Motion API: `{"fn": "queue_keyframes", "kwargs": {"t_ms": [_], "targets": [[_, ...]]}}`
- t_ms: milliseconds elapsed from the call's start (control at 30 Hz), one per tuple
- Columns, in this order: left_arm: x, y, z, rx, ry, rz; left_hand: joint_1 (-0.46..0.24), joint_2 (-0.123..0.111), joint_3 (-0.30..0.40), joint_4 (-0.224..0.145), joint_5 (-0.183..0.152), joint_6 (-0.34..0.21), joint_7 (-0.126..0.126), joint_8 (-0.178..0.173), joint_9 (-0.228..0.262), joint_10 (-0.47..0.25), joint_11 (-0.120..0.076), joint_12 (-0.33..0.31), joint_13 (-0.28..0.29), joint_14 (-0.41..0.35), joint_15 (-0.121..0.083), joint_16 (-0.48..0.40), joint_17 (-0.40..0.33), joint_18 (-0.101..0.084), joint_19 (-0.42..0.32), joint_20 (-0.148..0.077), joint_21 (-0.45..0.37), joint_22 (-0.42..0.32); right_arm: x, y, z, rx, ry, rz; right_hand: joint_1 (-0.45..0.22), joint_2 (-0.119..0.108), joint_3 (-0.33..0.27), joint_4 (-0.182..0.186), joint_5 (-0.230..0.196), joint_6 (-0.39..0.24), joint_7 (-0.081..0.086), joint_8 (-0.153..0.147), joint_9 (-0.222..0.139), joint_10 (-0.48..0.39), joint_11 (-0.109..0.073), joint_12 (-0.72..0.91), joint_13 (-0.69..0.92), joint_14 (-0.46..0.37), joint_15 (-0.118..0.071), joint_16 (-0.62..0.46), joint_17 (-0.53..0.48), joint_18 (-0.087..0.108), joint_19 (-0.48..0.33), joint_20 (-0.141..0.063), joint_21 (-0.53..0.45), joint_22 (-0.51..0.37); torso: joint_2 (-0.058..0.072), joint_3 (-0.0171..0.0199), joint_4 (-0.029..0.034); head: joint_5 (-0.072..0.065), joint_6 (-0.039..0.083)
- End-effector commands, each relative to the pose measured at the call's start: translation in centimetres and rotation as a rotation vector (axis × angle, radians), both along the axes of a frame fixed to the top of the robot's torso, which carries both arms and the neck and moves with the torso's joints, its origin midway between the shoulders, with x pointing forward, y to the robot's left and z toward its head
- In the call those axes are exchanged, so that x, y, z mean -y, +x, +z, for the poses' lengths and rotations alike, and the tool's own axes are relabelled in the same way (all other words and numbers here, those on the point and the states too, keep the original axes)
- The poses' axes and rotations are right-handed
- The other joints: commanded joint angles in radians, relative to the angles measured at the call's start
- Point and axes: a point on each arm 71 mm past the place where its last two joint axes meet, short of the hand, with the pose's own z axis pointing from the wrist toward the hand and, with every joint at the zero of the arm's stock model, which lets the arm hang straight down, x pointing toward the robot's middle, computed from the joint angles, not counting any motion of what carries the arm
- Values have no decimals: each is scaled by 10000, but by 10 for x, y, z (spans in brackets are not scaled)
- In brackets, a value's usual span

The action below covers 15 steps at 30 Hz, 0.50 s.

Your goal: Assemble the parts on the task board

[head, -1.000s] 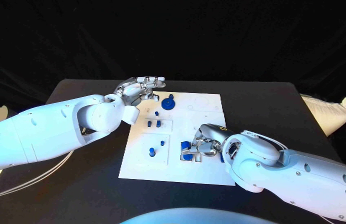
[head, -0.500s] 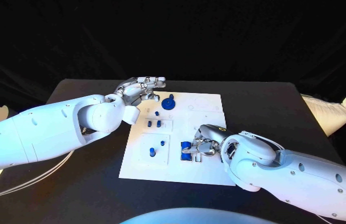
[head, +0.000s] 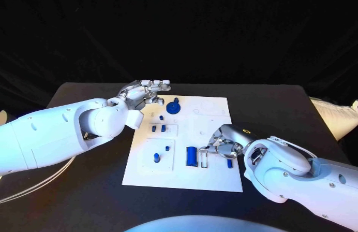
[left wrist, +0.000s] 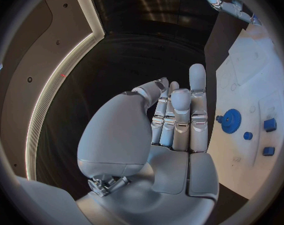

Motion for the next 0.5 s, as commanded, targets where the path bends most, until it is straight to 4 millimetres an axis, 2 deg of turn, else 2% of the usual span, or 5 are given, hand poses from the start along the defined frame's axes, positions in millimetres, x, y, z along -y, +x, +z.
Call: {"fn": "queue_keyframes", "kwargs": {"t_ms": [33, 133, 300, 400, 500], "targets": [[2, -1, 1, 83, -104, -184, -91, 21, -52, 12, 29, -61, 43, 43, -12, -77, -4, 69, -14, -73, -17, -44, -27, 102, -60, 20, -67, -15, 12, -1, 6, 48, 541, -412, -66, -94, -52, -15, 73, -92, 4, -86, -29, 53, 8, 153, 39, 770, 120, -13, 1084, -118, 322, 74, -62, 968, -9, -7, -29, -53, 24], [1, -1, 2, 89, -99, -165, -91, 21, -52, 12, 29, -61, 43, 43, -12, -77, -4, 69, -14, -73, -17, -44, -27, 102, -60, 20, -67, -15, 34, 0, 5, -59, 85, -740, 38, -61, -14, -53, 185, -85, 27, -157, -51, 29, 32, 96, 15, 769, 146, -18, 1076, -115, 317, 108, -67, 964, -9, -3, -70, -61, 48], [1, -2, 2, 96, -101, -163, -91, 21, -52, 12, 29, -61, 43, 43, -12, -77, -4, 69, -14, -73, -17, -44, -27, 102, -60, 20, -67, -15, 59, 0, 3, -38, -554, -1033, 316, 44, 109, -178, 672, 19, 28, -243, -79, 25, 35, 72, 27, 772, 157, -8, 1101, -120, 329, 138, -47, 998, -18, -1, -111, -134, 46], [2, -2, 2, 97, -108, -181, -91, 21, -52, 12, 29, -61, 43, 43, -12, -77, -4, 69, -14, -73, -17, -44, -27, 102, -60, 20, -67, -15, 70, -2, -1, -84, -949, -1111, 440, 119, 189, -234, 696, 86, 12, -265, -87, 24, 22, 55, 26, 774, 151, -3, 1111, -123, 334, 139, -38, 1013, -26, -2, -126, -165, 61], [3, -3, 2, 100, -121, -210, -91, 21, -52, 12, 29, -61, 43, 43, -12, -77, -4, 69, -14, -73, -17, -44, -27, 102, -60, 20, -67, -15, 76, -4, -6, -115, -1253, -1120, 486, 149, 225, -255, 678, 137, -1, -272, -88, 20, 13, 37, 19, 773, 146, -5, 1108, -121, 331, 136, -43, 1008, -39, -1, -169, -179, 76]]}}
